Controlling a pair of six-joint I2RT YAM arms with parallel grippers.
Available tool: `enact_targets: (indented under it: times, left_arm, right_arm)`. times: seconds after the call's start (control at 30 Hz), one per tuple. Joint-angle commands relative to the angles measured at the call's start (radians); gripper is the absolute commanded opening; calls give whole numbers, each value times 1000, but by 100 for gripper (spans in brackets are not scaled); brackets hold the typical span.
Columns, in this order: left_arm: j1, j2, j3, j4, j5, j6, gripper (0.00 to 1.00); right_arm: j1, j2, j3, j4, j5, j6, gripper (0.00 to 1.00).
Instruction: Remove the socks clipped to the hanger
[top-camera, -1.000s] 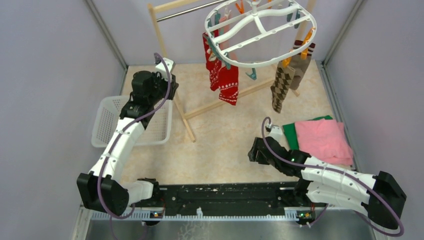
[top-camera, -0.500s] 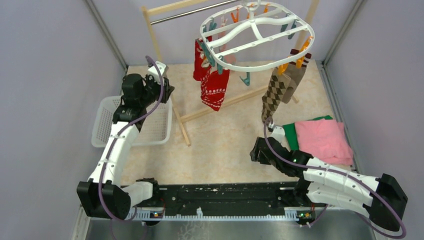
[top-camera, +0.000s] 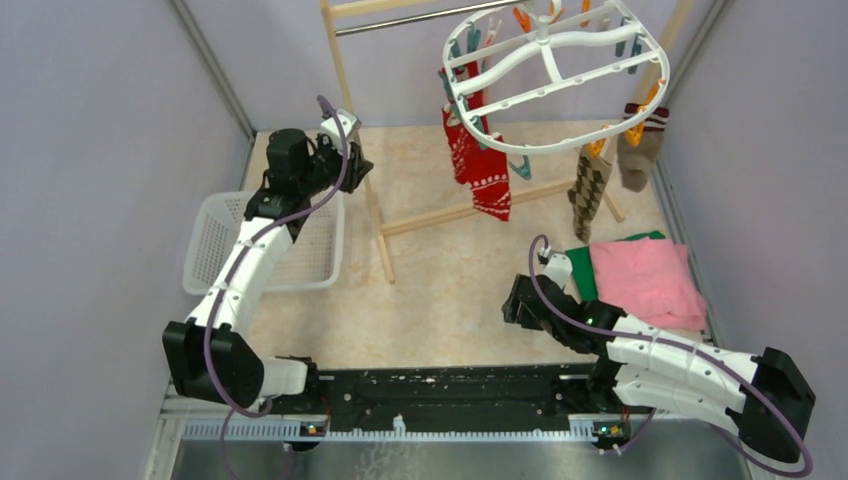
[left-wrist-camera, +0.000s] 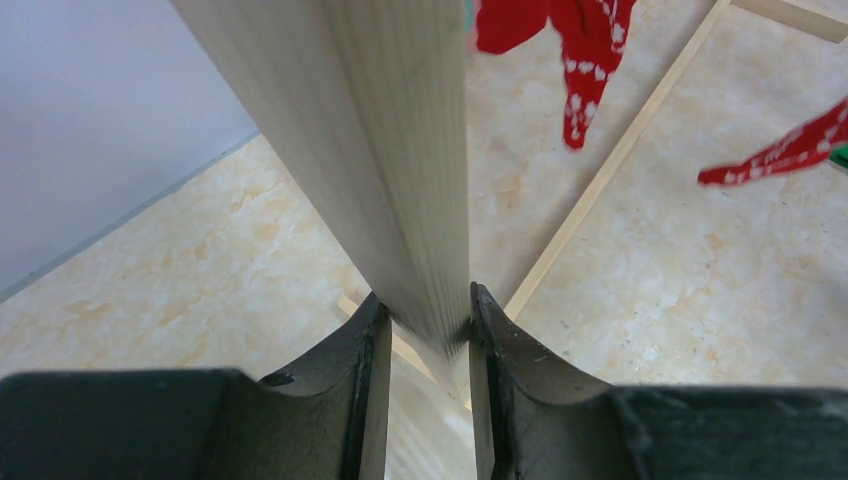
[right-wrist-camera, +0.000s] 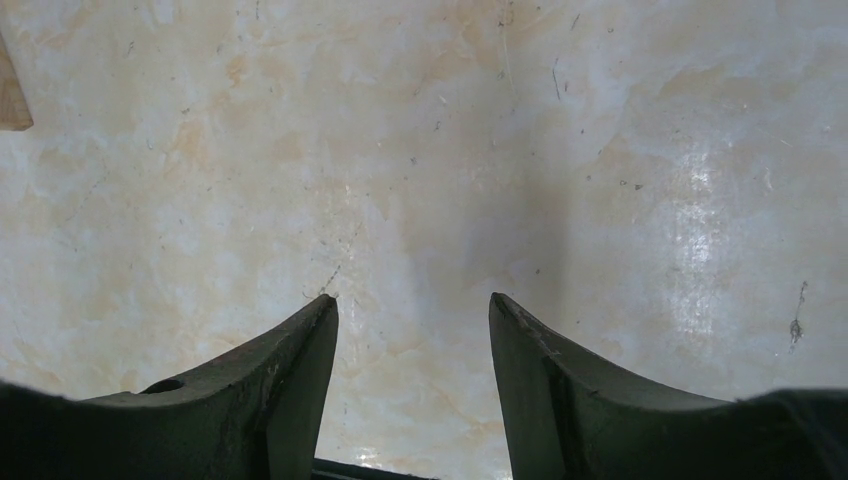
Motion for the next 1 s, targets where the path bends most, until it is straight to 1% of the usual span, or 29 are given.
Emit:
enact_targets:
  times: [0.0, 0.17, 0.27, 0.43, 0.6, 0.7, 0.8, 0.83, 0.97]
  left_arm:
    - [33, 36, 12, -112, 94, 4, 0]
    - [38, 136, 87, -81, 85, -2, 0]
    - [38, 200, 147, -62, 48, 0, 0]
    - [41, 279, 208, -12, -58, -2, 0]
    - [59, 357, 266, 11, -192, -68, 0]
    - [64, 408, 304, 22, -260, -78, 8]
    - [64, 453, 353, 27, -294, -96, 15]
    - [62, 470, 376, 23, -305, -100, 17]
    - [64, 551, 478, 2, -362, -112, 17]
  right_arm:
    - [15, -11, 44, 5, 28, 7, 58]
    - [15, -2, 47, 20, 26, 2, 58]
    - [15, -9, 45, 17, 31, 4, 58]
    - [15, -27, 27, 23, 37, 11, 58]
    - [14, -8, 24, 44, 38, 6, 58]
    - [14, 3, 19, 71, 36, -1, 59]
    - [15, 12, 9, 108, 20, -14, 61]
    - [15, 14, 4, 120, 15, -19, 62]
    - [27, 25, -10, 159, -4, -34, 65]
